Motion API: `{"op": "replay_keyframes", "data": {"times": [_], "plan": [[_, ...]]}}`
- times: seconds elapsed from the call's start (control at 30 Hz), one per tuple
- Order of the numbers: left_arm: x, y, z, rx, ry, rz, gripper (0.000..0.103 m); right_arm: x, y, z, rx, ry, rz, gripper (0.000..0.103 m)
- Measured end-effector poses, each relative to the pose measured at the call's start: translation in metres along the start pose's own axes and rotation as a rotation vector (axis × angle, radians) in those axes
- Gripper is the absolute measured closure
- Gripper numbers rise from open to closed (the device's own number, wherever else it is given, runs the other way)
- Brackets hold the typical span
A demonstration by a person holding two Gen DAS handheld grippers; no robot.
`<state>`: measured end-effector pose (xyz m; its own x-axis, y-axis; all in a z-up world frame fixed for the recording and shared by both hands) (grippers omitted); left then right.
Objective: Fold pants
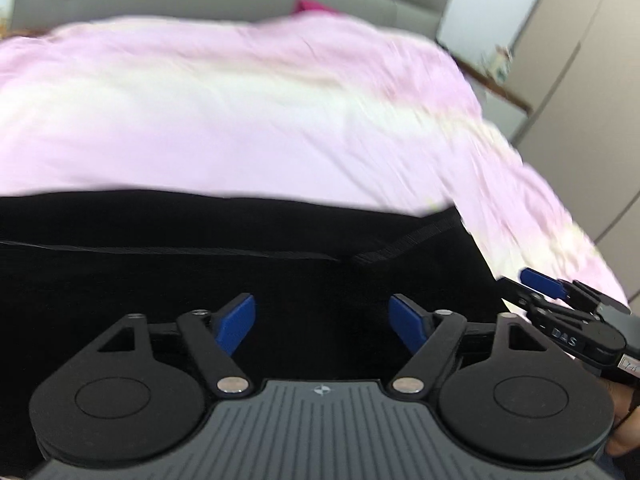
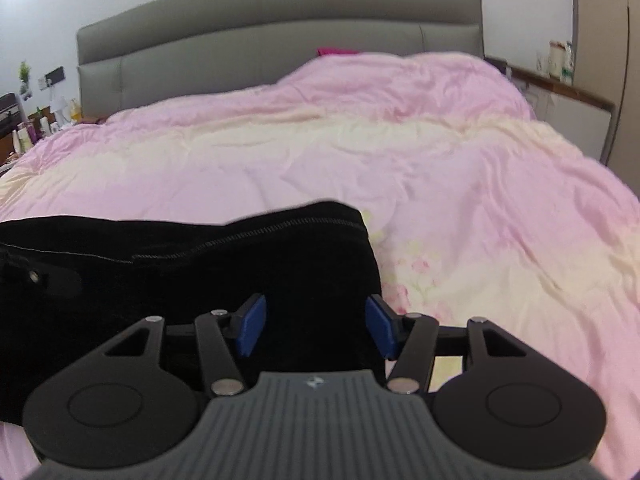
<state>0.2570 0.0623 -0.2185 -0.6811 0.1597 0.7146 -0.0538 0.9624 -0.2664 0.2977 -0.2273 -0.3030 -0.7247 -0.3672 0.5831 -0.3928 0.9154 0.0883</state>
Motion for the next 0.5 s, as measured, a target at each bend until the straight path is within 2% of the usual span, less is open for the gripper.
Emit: {"op": "replay_keyframes", "data": {"times": [0.1,0.23,0.3,0.4,0.5], "plan": [[0.042,0.082,-0.002,0.088,-0.013,-0.082,0.012,0.014,0.035,-0.01,0.103,-0.072,-0.057,0.05],[0.095,0.21,0.008,0.313,-0.04,-0.289,0.012,0.02,0.09,-0.014,0.208,-0.103,-0.129,0.05],[0.12,0.251,0.015,0.413,-0.061,-0.37,0.012,0.016,0.122,-0.015,0.224,-0.094,-0.162,0.05],[0.142,0.288,0.025,0.518,-0.109,-0.394,0.01,0.002,0.177,-0.017,0.235,-0.076,-0.206,0.05],[0.131,0.302,0.035,0.647,-0.101,-0.305,0.01,-0.013,0.244,-0.017,0.232,-0.053,-0.264,0.05]]}}
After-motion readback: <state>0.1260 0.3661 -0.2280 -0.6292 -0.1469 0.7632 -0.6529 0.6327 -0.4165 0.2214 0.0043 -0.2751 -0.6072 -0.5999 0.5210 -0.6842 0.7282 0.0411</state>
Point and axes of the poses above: each gripper's, at about its wrist camera, not at the fingertips, and x roughly against the way its jaws point, y to its left, z to its underside, the point moved 9 cm from there along -x, roughly the way its jaws point, and after that the axes turned 4 degrees about -z, right-handed, at the moved point
